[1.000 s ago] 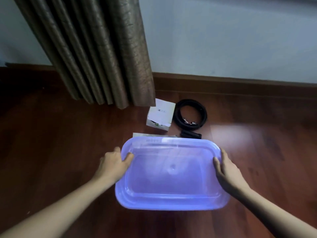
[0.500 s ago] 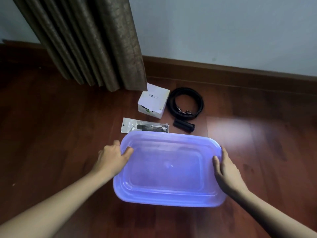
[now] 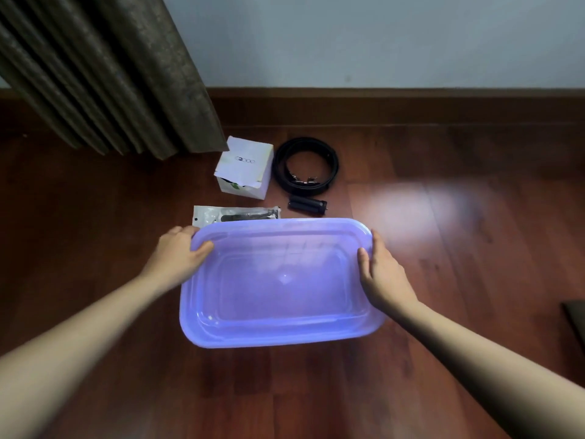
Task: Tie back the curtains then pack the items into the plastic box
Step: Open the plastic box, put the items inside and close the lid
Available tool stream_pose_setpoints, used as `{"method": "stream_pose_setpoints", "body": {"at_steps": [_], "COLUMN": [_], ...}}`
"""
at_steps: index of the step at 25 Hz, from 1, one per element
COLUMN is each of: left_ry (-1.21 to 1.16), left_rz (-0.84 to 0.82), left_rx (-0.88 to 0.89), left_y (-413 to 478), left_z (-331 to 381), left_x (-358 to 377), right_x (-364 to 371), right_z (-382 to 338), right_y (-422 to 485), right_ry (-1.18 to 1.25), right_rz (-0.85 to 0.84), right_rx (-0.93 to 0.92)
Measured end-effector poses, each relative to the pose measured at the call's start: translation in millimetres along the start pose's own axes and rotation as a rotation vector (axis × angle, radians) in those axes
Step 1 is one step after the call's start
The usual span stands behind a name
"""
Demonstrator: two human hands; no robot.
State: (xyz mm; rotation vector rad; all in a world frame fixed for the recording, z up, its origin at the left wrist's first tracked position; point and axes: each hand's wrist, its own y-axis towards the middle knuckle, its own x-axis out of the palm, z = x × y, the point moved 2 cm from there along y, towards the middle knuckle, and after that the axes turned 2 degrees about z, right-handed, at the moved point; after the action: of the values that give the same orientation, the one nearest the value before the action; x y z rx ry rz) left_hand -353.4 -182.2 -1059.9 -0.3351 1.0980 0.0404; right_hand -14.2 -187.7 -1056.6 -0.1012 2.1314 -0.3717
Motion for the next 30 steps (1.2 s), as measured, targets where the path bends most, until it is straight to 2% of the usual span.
{"method": "stream_pose_setpoints", "body": {"at_steps": [4,12,20,26,30], "left_ry": [0.056,0.078,0.105,-0.055,-0.042], "left_rz": [0.025,-0.088,-0.154,-0.071,-0.046], "left_rx": [0.075,-0.044,-0.034,-0.072,-0.071], "left_y": [2,12,14,6,0], "left_z": [-1,8,13,14,14], "left_x": [-2,-11,-16,-19,-14], "right_x": [1,5,5,8,8], "right_z": [3,11,14,15,17], "right_y": [0,-6,-6,-6,-2], "right_ry": [0.012,-0.012,-0.014,-0.033,0.095], "right_rz": [0.017,0.034,0.064,0.105,0.073], "right_rx": [-0.004,-0.003,-0.006,0.009,-0.055]}}
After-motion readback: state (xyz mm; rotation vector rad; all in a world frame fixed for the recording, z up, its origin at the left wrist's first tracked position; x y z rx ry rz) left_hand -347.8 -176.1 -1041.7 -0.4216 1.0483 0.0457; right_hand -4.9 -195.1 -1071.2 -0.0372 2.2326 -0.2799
